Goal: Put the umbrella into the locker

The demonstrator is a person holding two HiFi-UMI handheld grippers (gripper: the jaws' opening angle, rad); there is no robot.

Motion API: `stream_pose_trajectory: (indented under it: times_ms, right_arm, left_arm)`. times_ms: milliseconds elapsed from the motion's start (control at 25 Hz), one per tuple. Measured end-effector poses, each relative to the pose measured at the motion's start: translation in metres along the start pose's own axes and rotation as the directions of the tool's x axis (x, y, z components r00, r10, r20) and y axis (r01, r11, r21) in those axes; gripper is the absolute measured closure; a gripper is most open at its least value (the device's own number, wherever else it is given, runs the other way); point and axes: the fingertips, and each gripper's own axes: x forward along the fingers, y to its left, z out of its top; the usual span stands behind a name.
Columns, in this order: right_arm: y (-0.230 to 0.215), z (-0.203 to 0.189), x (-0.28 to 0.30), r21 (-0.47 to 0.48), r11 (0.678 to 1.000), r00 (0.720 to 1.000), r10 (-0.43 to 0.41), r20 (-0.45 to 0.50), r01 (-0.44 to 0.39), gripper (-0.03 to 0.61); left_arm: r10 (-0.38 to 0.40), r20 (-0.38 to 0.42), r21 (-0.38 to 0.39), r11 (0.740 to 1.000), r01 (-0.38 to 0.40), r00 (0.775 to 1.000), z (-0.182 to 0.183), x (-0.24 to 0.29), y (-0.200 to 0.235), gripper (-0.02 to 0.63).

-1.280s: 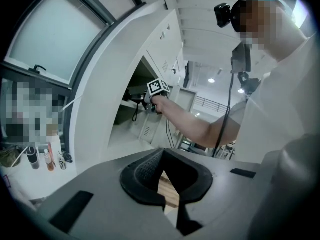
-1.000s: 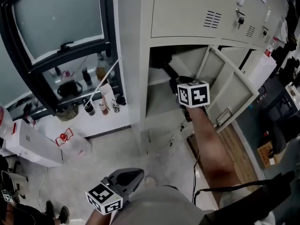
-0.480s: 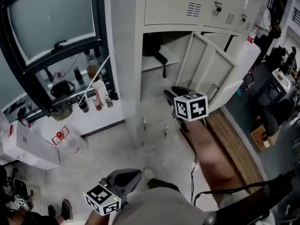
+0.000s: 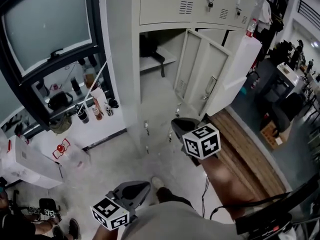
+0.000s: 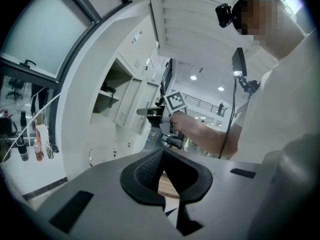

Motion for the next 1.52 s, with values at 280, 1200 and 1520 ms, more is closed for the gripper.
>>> stream_pose_trajectory:
  times_ms: [280,1200,1520]
  right_arm:
    - [0.055,-0.038,-0.036,0.044,0.997,0.998,0.068,-0.010,-0.068,0.545]
    - [0.128,-0.071,-0.065,-0.019,0.984,0.984,0.179,-0.013,-0.179,0.551]
    - [0.128,-0.075,-0.066,-0.029,0.983,0.984,0.180,-0.017,-0.180,0.552]
  left_arm:
    - [0.001,0.003,0.013,1.000,-0.002,1.000,-0.006,-0.008,-0.010,0.603]
    - [0.034,-0.015,0.008,0.999,-0.034,0.999,-0.020,-0.017,-0.011,0.603]
    - [0.007,-0.025,0.005,1.000,-0.007,1.000,-0.020,-0.007,-0.010,0.603]
